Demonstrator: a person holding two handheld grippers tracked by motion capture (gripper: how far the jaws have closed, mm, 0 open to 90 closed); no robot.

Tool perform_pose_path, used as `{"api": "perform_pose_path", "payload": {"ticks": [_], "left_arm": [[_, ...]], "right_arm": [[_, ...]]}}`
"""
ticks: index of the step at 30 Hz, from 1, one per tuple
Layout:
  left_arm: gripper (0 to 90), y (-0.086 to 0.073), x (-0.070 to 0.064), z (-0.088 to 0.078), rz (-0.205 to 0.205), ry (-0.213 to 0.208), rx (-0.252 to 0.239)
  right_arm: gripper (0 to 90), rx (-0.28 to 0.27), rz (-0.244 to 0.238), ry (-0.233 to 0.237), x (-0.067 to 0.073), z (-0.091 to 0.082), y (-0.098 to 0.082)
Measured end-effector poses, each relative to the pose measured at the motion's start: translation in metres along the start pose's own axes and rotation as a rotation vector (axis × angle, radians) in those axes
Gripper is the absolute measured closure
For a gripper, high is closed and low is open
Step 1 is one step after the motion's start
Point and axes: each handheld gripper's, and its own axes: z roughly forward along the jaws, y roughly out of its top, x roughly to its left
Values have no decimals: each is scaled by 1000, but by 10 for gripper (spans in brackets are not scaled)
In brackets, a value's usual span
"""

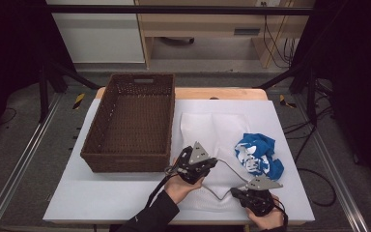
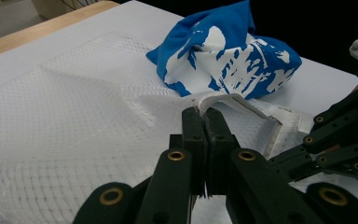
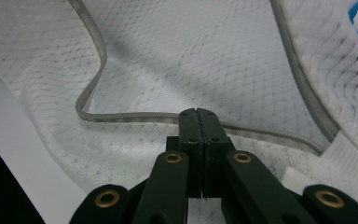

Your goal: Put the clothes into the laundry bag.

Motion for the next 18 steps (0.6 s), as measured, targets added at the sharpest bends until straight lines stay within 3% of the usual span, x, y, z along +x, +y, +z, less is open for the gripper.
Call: {"api": "perform_pose_path", "payload": {"ticks": [2, 5, 7, 9, 10, 12, 13, 14, 15, 16, 18], "left_arm": [[891, -2, 0, 1, 0, 1, 3], [891, -7, 1, 4, -12, -4, 13], [891, -8, 2, 4, -9, -4, 18], [891, -8, 2, 4, -9, -3, 17], [890, -9, 2, 3, -8, -3, 17], [890, -11, 3, 3, -10, -6, 17], [890, -11, 3, 3, -10, -6, 17], [890, -11, 3, 3, -13, -6, 16], [891, -13, 4, 3, -16, -7, 19], [890, -13, 4, 3, -16, -7, 19], [890, -15, 4, 4, -17, -10, 20]], "right_arm": [[871, -5, -6, -3, 1, -1, 2], [831, -79, -10, 2, 0, -12, 8], [797, -145, -10, -26, -3, -22, 15], [763, -173, -4, -42, -6, -27, 18], [670, -225, 17, -99, -13, -36, 26], [512, -258, 36, -169, -22, -42, 33], [512, -258, 36, -169, -22, -42, 33], [443, -279, 37, -207, -26, -44, 35], [290, -298, 61, -264, -37, -45, 39], [290, -298, 61, -264, -37, -45, 39], [170, -282, 94, -316, -52, -43, 42]]}}
